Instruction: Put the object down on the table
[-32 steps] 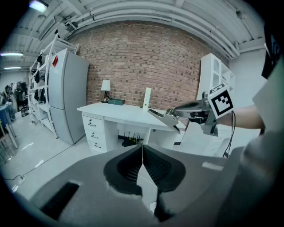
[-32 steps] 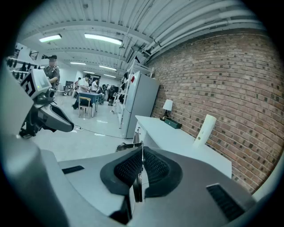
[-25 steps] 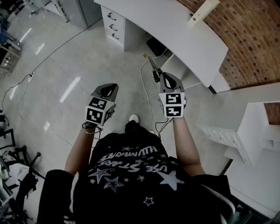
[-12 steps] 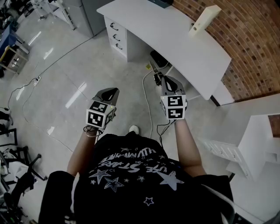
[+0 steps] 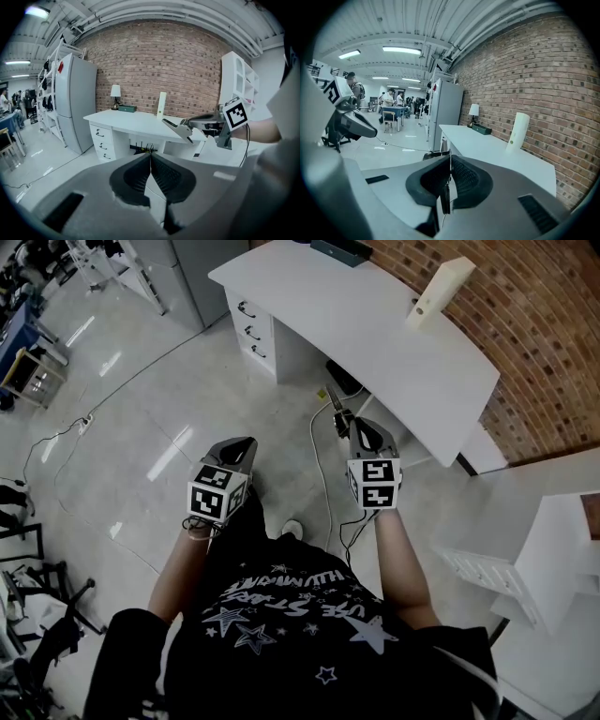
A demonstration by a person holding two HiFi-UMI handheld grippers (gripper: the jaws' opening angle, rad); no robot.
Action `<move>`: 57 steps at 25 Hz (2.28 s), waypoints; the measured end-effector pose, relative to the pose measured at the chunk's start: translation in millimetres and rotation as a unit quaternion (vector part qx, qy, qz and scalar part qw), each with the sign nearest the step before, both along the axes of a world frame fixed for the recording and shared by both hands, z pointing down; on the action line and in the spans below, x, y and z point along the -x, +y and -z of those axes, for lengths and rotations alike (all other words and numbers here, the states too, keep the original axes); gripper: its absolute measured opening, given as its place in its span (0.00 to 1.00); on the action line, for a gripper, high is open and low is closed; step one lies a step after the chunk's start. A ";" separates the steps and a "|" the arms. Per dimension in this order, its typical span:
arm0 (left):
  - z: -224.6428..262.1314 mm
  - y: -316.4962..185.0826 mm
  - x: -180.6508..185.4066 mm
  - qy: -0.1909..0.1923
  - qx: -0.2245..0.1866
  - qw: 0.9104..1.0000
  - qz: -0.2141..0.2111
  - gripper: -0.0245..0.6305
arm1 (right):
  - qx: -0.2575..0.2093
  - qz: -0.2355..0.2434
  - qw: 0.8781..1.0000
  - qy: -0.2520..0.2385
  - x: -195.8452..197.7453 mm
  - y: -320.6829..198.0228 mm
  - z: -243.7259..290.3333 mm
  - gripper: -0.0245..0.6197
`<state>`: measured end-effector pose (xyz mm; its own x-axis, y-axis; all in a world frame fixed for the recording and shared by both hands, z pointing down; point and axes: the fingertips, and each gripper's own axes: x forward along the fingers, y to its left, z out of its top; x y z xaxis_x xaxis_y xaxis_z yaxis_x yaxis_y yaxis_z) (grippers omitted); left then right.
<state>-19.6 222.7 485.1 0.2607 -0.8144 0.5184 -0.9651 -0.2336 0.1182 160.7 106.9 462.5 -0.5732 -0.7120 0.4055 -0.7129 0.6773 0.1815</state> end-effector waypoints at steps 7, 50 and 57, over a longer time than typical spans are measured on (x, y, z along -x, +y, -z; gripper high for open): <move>-4.8 -54.2 15.7 0.012 -0.006 0.999 -0.034 0.07 | -0.004 -0.026 0.999 0.019 9.1 -30.6 -3.0 0.05; -38.2 -395.0 139.0 0.050 0.036 0.985 -0.160 0.07 | -0.018 -0.079 0.981 0.177 130.0 -334.4 -26.7 0.05; -27.4 -467.6 108.0 0.042 0.028 0.987 -0.152 0.07 | -0.035 -0.058 0.979 0.192 102.1 -410.4 -23.6 0.05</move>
